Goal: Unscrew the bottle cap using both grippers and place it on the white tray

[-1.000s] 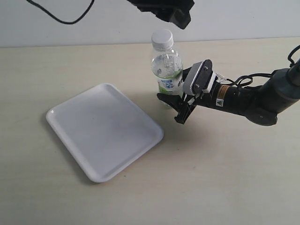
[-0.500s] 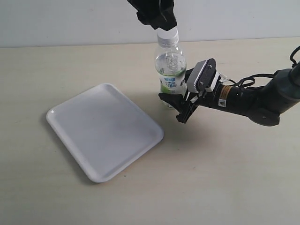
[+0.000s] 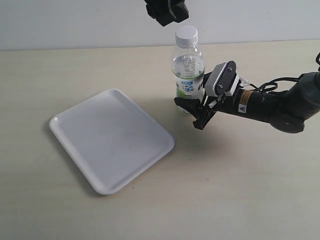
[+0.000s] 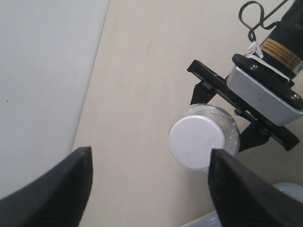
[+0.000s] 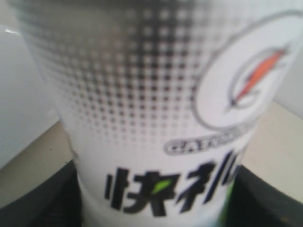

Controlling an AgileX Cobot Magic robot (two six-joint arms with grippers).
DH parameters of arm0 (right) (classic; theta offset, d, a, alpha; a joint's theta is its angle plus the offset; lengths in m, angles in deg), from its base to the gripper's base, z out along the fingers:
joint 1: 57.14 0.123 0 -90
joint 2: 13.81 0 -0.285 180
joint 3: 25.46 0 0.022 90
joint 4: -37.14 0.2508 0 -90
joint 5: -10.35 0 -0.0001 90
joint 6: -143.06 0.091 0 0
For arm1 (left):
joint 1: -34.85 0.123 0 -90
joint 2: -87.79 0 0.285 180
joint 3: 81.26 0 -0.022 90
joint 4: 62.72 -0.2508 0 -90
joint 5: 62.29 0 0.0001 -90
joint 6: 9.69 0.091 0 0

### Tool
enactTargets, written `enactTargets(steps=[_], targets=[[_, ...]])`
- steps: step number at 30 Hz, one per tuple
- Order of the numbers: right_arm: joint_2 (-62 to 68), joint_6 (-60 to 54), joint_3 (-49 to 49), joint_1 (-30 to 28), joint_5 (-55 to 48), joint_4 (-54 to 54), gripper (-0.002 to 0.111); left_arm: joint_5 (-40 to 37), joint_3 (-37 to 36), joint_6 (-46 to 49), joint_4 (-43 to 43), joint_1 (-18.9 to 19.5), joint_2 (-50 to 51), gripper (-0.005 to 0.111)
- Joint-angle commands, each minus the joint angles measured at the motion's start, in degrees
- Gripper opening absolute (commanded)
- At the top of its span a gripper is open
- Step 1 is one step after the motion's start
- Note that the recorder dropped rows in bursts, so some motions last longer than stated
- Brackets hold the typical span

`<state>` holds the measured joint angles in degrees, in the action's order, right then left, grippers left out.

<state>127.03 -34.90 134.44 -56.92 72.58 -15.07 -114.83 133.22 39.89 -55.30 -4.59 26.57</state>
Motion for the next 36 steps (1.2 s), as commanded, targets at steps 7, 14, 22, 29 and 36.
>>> enactTargets(steps=[7, 14, 22, 29, 36], targets=[[0.34, -0.36, -0.14, -0.22, -5.16, -0.44, 0.000, -0.96, 0.42, 0.14, -1.01, 1.64, -0.30, 0.067], [0.34, -0.25, -0.14, -0.22, -4.37, -0.91, 0.000, -1.47, 0.42, -0.31, -1.07, 1.64, 1.62, 0.067], [0.34, -1.36, -0.14, -0.22, -8.81, -0.66, 0.000, -1.06, 0.42, -1.34, -1.26, 1.19, 3.05, 0.067], [0.34, -2.04, -0.14, -0.22, -8.70, -0.37, 0.000, -3.06, 0.42, -3.10, -1.26, 1.06, 3.05, 0.067], [0.94, -2.04, -0.14, -0.13, -8.38, -0.86, 0.000, -6.37, 0.42, -0.22, -0.87, 0.07, 2.86, 0.067]])
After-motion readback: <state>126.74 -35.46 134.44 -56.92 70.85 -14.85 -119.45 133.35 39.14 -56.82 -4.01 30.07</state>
